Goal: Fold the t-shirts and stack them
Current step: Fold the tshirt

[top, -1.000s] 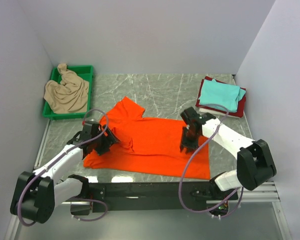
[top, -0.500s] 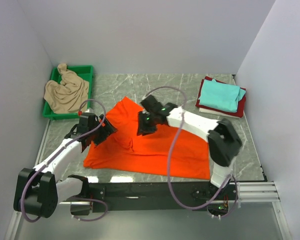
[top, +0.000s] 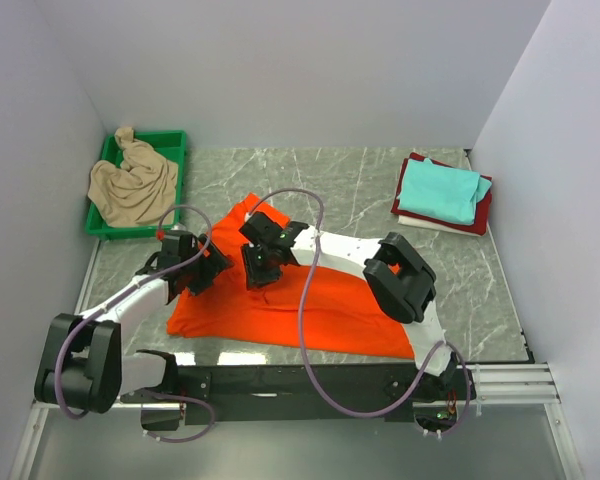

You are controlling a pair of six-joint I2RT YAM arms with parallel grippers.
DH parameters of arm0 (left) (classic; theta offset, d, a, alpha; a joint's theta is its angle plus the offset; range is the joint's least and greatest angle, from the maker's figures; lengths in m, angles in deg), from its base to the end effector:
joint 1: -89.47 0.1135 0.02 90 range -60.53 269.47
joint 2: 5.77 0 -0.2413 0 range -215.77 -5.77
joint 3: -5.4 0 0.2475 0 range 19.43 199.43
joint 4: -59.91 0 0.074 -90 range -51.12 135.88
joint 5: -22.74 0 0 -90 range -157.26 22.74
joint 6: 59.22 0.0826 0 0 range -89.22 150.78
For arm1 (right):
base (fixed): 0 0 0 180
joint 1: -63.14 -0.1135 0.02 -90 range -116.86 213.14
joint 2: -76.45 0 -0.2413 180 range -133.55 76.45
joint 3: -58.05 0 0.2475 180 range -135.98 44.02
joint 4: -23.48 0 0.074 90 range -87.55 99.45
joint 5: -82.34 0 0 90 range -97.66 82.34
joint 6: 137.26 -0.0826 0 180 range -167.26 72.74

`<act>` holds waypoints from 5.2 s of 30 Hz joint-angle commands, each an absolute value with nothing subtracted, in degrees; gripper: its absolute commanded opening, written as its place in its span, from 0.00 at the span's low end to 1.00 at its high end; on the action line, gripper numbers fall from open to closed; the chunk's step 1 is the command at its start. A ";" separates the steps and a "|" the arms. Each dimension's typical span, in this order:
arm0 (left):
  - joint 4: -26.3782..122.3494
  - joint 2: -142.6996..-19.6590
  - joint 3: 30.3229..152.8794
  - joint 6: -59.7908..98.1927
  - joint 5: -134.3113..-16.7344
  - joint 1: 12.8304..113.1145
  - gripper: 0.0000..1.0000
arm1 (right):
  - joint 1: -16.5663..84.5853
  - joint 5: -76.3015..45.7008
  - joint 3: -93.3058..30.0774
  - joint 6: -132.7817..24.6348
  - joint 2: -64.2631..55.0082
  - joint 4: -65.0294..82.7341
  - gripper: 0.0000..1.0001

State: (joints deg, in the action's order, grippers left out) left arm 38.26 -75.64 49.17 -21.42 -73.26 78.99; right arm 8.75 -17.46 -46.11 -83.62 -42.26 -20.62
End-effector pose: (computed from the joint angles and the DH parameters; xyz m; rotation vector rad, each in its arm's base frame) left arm 0.2582 -0.0565 0.1156 -0.8413 2.3496 -0.6131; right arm 0.2543 0.3792 0.1302 -0.5028 2.7414 0.7243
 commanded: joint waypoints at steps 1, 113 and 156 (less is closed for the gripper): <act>42.54 -76.70 47.82 -22.74 -73.85 79.28 0.84 | 8.82 -13.03 -47.83 -82.59 -42.38 -20.70 0.39; 33.05 -72.14 43.26 -21.34 -74.03 74.80 0.83 | 35.36 -3.97 7.11 -88.92 -5.11 -23.86 0.34; 32.08 -82.94 70.94 -7.63 -68.49 74.09 0.82 | 59.62 2.01 -16.45 -71.25 -19.69 -8.39 0.37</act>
